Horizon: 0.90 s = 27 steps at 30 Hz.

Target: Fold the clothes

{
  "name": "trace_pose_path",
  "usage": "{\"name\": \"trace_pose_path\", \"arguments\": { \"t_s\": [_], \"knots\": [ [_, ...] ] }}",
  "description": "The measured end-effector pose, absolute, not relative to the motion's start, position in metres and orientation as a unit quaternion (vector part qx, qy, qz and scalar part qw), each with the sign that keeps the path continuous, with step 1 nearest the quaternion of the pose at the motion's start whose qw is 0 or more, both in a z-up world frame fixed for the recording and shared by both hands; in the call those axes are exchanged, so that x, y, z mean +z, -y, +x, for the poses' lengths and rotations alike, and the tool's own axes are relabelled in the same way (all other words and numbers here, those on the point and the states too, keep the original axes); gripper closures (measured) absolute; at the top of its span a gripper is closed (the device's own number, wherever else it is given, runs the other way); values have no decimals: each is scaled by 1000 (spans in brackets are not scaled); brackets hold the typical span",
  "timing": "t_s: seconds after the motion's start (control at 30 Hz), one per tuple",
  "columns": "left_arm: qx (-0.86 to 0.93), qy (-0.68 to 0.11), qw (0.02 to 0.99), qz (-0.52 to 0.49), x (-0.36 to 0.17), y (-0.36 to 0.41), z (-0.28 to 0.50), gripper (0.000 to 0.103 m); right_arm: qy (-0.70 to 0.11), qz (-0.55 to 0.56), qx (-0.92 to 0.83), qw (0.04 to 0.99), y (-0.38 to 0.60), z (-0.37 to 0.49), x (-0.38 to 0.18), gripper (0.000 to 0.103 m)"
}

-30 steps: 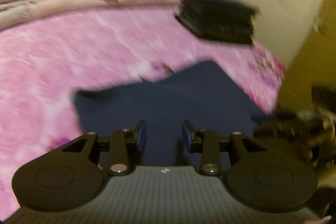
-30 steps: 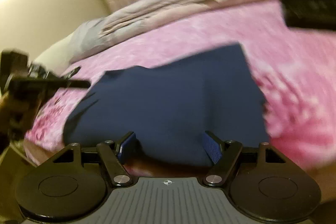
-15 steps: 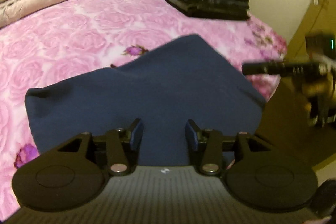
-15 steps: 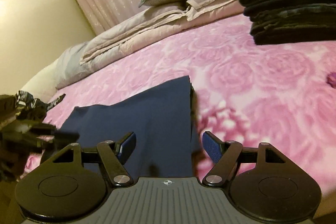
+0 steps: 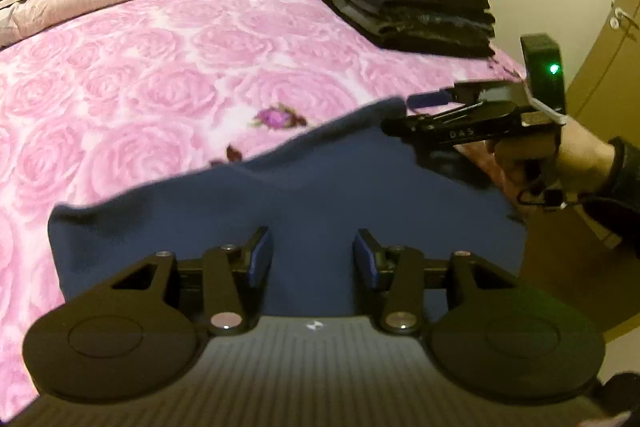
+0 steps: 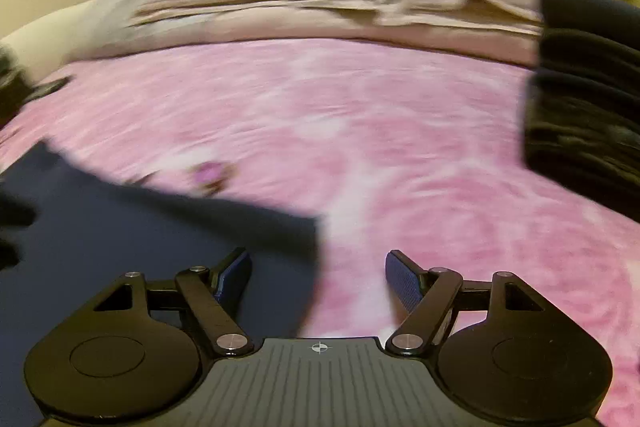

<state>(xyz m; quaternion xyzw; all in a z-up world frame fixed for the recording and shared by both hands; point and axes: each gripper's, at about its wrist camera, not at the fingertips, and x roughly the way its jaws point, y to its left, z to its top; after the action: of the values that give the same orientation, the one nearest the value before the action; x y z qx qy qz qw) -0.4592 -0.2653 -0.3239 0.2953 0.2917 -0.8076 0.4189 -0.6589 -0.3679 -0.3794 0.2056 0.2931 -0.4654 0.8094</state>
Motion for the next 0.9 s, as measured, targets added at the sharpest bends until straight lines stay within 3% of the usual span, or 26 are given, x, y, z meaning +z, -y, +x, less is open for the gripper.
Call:
{"name": "trace_pose_path", "arguments": {
  "t_s": [0.13, 0.37, 0.53, 0.63, 0.77, 0.9],
  "knots": [
    [-830, -277, 391, 287, -314, 292, -482, 63, -288, 217, -479, 800, 372, -668, -380, 30],
    [-822, -267, 351, 360, -339, 341, -526, 63, -260, 221, -438, 831, 379, -659, -364, 30],
    [-806, -290, 379, 350, -355, 358, -510, 61, -314, 180, -409, 838, 395, -631, -377, 30],
    [-801, -307, 390, 334, -361, 366, -497, 73, -295, 200, -437, 826, 408, -638, -380, 30],
    [-798, -320, 402, 316, -358, 369, -487, 77, -273, 218, -491, 798, 413, -654, -375, 30],
    [-793, -306, 431, 301, -342, 353, -478, 66, -237, 215, -485, 814, 370, -675, -349, 30]
  ]
}}
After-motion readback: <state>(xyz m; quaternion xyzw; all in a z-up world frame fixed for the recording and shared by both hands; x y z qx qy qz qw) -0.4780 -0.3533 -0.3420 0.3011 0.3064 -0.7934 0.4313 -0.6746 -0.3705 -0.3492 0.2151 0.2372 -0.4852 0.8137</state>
